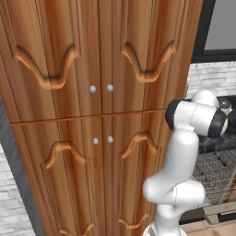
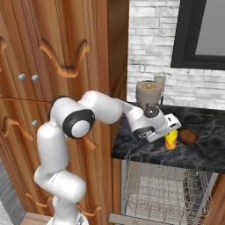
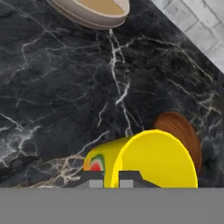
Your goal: Pick up the cup and bowl from the counter, place them in the dishwasher, and close the dishwasher door.
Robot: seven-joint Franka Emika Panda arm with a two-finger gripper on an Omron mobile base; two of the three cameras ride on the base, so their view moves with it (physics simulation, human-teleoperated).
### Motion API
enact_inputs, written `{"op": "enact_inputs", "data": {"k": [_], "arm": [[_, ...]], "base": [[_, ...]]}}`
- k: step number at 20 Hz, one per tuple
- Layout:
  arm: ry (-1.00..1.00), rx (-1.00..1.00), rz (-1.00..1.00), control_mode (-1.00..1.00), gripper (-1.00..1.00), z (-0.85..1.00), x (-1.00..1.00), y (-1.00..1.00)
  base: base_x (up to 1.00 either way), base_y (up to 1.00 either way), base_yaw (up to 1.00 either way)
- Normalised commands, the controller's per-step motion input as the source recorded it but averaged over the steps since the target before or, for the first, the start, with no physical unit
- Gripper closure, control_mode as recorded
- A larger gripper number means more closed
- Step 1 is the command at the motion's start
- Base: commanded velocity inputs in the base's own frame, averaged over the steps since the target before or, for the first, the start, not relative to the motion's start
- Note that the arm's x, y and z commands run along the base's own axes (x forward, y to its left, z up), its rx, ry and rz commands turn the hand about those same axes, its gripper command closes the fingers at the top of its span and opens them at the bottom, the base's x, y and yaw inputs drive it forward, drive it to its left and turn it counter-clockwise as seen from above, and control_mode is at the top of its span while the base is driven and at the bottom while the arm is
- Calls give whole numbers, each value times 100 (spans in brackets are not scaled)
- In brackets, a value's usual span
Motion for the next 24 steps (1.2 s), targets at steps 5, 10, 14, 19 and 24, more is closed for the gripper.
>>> {"op": "enact_inputs", "data": {"k": [5,10,14,19,24], "arm": [[-22,0,0,-100,100,33,-34,0],[-16,3,3,-100,100,4,-43,0],[-15,7,3,-100,100,0,-60,-3],[-21,16,1,-100,100,14,-69,-9],[-23,12,0,-100,100,23,-53,-12]], "base": [[0,0,0],[0,0,0],[0,0,0],[0,0,0],[0,0,0]]}}
